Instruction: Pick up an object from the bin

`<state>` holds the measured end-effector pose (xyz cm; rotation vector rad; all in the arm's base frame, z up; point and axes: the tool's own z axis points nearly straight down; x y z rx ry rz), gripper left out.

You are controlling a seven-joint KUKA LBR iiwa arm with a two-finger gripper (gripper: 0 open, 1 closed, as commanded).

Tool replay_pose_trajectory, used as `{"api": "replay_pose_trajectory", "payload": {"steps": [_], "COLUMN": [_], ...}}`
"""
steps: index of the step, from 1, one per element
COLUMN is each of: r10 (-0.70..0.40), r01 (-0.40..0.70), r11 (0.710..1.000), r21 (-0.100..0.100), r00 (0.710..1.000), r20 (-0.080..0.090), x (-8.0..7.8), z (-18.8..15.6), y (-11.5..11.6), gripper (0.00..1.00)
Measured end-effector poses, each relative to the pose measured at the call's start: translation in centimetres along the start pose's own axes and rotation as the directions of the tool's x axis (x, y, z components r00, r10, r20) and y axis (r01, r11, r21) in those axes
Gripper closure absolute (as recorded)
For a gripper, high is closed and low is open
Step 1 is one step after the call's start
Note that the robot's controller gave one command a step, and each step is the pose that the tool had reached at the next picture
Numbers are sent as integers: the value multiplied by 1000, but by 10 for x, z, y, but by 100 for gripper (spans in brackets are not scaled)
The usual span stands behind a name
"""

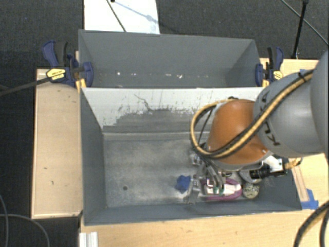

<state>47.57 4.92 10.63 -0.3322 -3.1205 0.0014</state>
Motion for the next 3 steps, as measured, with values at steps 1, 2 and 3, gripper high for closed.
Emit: {"api": "replay_pose_trajectory", "payload": {"steps": [1,2,3], "r10": [-65,-57,-50], "r01": [65,57,50], "r11": [998,998,999], "r21": [0,-2,-4], "r00": [998,998,999], "r20": [0,2,13], "x": [-10,-10,-22], "z": [38,36,-136], "y": [8,9,13], "gripper": [0,100,100]}}
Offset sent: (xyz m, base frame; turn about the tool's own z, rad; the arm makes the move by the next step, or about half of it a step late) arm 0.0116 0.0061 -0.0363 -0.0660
